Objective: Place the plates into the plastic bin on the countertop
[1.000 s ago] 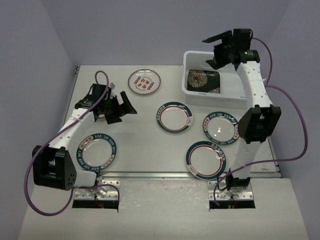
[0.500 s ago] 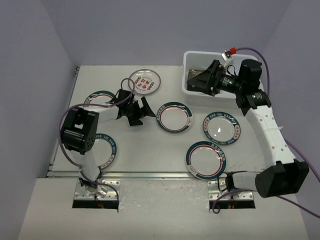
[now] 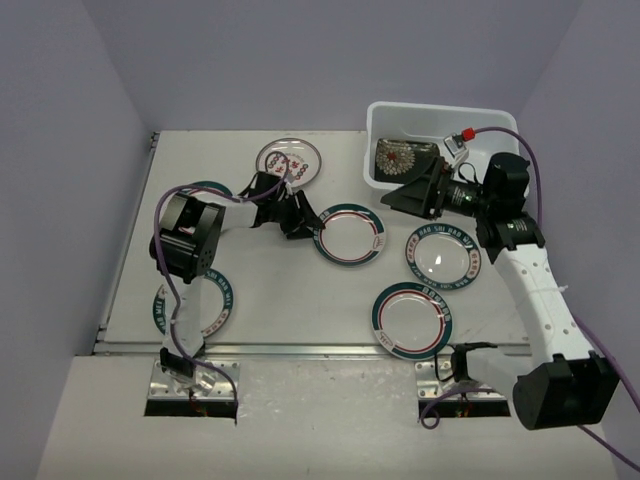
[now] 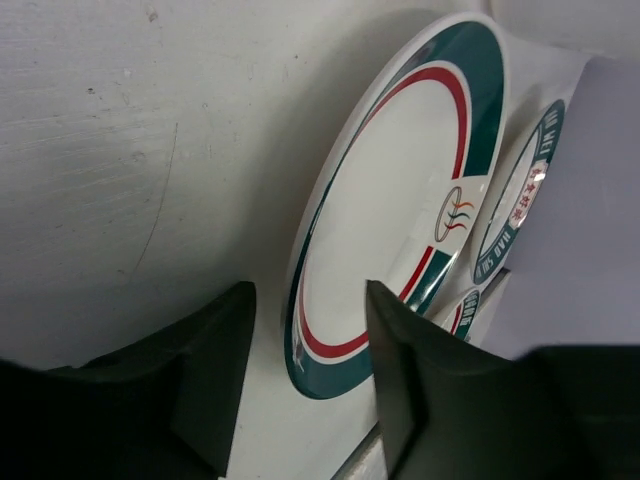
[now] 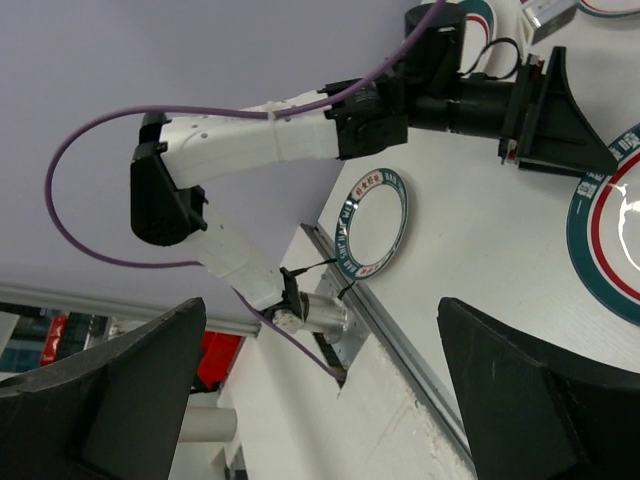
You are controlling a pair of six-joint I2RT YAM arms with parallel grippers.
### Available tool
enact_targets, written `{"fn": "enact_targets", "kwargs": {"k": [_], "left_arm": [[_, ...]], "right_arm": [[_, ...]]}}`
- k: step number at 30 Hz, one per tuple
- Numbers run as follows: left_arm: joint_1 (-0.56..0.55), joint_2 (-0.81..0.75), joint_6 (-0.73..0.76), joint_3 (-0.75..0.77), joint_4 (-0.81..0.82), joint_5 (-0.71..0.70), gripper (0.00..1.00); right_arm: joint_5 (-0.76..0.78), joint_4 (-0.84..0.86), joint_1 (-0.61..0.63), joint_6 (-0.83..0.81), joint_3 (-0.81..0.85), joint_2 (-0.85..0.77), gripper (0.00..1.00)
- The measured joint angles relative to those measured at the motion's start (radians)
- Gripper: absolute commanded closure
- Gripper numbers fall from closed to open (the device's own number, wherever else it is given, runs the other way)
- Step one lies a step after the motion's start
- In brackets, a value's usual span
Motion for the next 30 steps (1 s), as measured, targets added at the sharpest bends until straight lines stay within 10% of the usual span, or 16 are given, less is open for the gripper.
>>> {"fn": "enact_targets", "kwargs": {"k": [6, 13, 19, 25, 30], "left_arm": [[-0.024, 0.062, 0.004, 0.044, -0.001, 0.037, 0.99], [-0.033, 0.050, 0.033, 0.045, -0.038, 0.035, 1.00], [-0.029, -0.286, 0.051, -0.122, -0.166, -0.054, 1.00], [-0.025, -0.616, 0.012, -0.174, -0.180, 0.039, 1.00], [-0.025, -0.706, -0.008, -0.179, -0.179, 0.121, 1.00]], "right_arm": [[-0.018, -0.003, 0.000, -0.048, -0.035, -0.055, 0.03], [-0.002, -0.073, 0.000, -0.116, -0.055, -0.056, 0.01], [0.108, -0.163, 0.000, -0.202, -0.075, -0.041, 0.04], [0.150, -0.178, 0.001, -0.255, -0.100, 0.104, 0.19], [0.152, -0.174, 0.030, -0.247, -0.124, 0.183, 0.59]]}}
